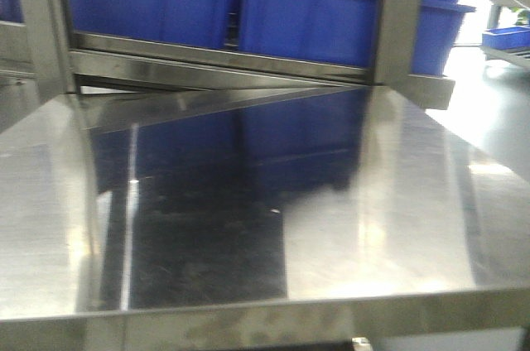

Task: Move white bin to right shelf second layer
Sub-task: 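Drive the base away from the table carrying the bin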

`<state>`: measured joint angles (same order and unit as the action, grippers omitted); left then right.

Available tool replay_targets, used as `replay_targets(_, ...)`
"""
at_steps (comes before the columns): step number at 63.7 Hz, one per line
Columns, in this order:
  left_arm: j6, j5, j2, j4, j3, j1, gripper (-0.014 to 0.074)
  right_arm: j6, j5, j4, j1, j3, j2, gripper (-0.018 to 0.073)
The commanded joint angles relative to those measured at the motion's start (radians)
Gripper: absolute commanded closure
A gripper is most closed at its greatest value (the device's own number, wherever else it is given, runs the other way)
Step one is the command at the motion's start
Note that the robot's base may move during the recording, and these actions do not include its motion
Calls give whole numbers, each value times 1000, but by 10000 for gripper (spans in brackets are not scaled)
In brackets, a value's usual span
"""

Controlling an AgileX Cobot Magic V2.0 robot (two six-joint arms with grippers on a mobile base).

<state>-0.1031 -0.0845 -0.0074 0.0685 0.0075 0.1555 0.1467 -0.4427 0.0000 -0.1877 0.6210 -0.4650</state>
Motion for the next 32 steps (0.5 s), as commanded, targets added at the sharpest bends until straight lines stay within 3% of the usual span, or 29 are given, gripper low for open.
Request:
replay_targets(1, 4, 85, -14, 5, 37, 5, 512, -6, 101, 0, 6, 30, -1, 504)
replay_targets(32, 4, 85, -14, 5, 37, 5, 512, -6, 101, 0, 6, 30, -1, 504)
